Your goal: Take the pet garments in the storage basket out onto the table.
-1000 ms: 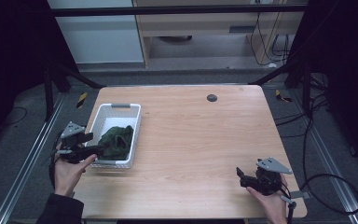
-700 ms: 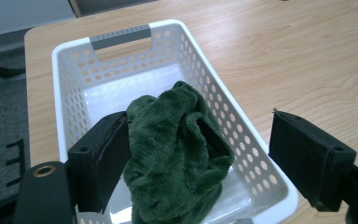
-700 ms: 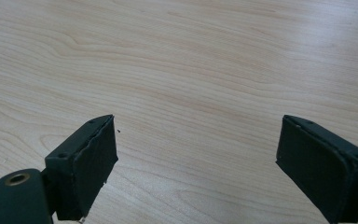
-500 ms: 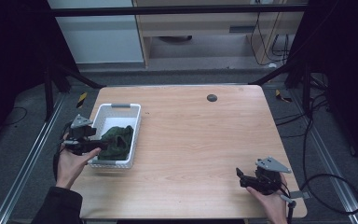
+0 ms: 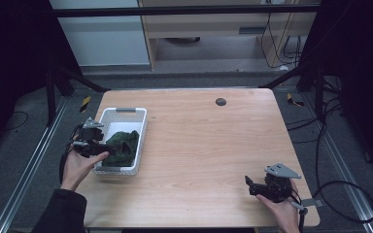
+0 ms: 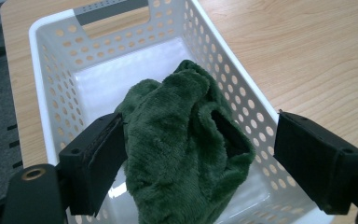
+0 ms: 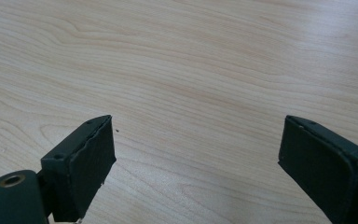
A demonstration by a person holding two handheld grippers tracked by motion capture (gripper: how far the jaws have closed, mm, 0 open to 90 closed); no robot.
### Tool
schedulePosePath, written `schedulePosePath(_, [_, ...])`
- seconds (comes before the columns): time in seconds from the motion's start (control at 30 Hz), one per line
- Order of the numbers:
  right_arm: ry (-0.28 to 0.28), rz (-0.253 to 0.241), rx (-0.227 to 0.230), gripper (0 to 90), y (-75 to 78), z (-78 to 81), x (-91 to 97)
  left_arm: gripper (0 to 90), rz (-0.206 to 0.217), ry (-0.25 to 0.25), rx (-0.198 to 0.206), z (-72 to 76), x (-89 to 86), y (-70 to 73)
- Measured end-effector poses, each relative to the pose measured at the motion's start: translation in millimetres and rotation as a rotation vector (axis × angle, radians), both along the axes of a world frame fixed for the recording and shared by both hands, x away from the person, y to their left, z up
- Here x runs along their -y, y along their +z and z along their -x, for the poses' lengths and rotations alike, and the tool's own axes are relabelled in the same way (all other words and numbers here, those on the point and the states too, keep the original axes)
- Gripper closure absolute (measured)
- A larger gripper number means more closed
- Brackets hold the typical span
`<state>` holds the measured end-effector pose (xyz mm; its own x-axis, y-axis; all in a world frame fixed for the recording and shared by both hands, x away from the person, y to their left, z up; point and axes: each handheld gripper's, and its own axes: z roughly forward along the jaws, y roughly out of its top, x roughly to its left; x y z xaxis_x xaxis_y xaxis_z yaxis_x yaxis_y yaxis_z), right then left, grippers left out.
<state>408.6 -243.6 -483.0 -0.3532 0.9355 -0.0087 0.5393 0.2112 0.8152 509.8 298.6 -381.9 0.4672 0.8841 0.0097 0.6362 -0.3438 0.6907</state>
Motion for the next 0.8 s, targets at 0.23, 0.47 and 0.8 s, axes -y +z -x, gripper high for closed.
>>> schedulePosePath(0.23, [0.003,0.003,-0.004,10.6,-0.6,-0.6,-0.1,15.4,-0.026,0.004,-0.042,-8.8,-1.8,-8.2])
schedulePosePath(0.47, [-0.001,0.003,-0.009,10.6,-1.2,-1.3,0.6,15.7,-0.035,0.024,-0.077,-15.6,-4.3,-15.7])
schedulePosePath(0.8, [0.0,0.006,-0.018,10.5,-2.0,-2.0,1.0,16.3,-0.034,0.021,-0.119,-22.8,-4.0,-24.8])
